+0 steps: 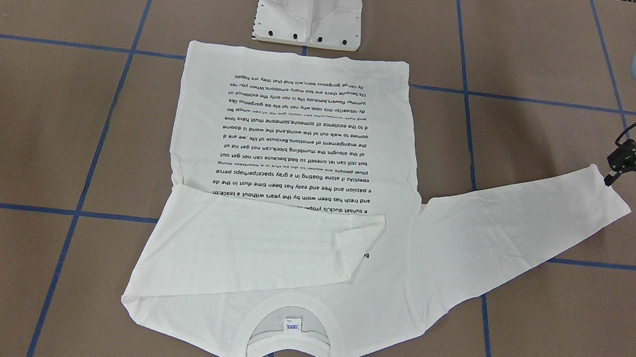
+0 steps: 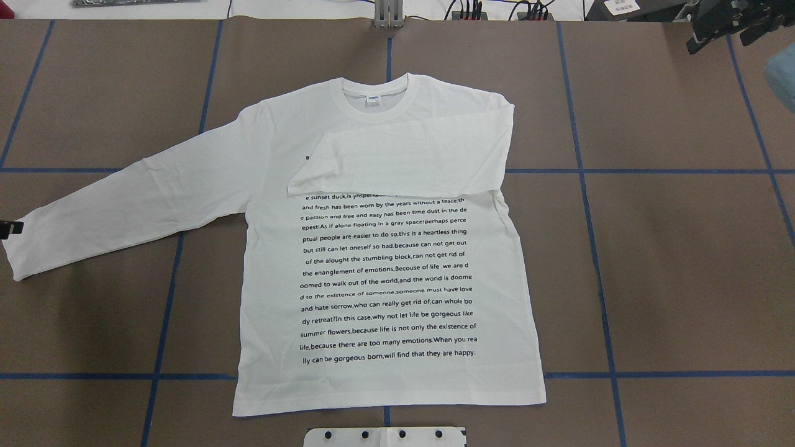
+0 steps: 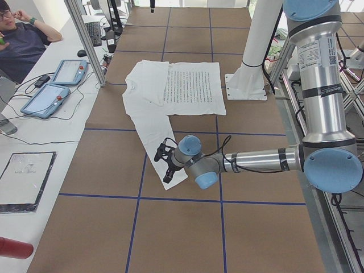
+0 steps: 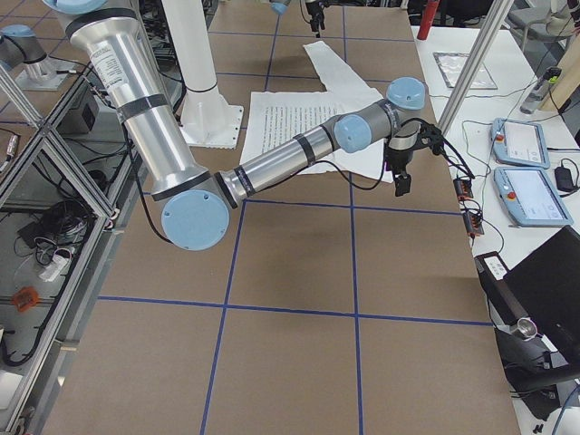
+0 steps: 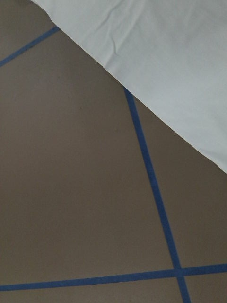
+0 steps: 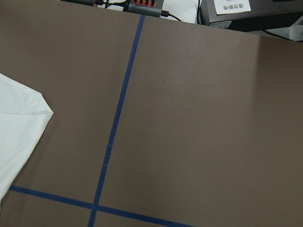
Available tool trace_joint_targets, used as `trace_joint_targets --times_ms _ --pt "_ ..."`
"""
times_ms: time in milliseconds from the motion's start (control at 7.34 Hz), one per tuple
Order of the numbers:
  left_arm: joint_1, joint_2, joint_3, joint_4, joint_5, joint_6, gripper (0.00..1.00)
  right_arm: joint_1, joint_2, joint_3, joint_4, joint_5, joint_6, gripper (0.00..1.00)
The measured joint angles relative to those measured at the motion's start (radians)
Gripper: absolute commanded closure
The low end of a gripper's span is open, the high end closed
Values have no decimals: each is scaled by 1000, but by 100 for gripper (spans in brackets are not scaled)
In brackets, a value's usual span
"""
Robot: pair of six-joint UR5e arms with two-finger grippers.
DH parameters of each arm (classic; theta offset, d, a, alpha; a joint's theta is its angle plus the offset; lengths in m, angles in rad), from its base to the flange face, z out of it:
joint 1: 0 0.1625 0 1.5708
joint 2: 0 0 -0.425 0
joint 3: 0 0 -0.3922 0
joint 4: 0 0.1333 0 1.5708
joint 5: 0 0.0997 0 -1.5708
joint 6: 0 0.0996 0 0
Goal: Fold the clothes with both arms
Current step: 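Grasp the sleeve cuff nearest the left gripper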
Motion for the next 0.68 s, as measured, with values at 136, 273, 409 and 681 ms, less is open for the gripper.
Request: trace_joint_targets --times_ms 136,273,409,681 --pt "35 23 8 -31 10 -11 0 3 -9 7 1 -2 -3 0" --pt "68 36 11 -46 17 -15 0 3 -16 13 2 -3 -4 0" --pt "99 42 11 -52 21 -15 1 3 -22 19 2 -4 -4 0" --pt "147 44 12 -55 45 -15 29 4 -31 31 2 -4 -4 0"
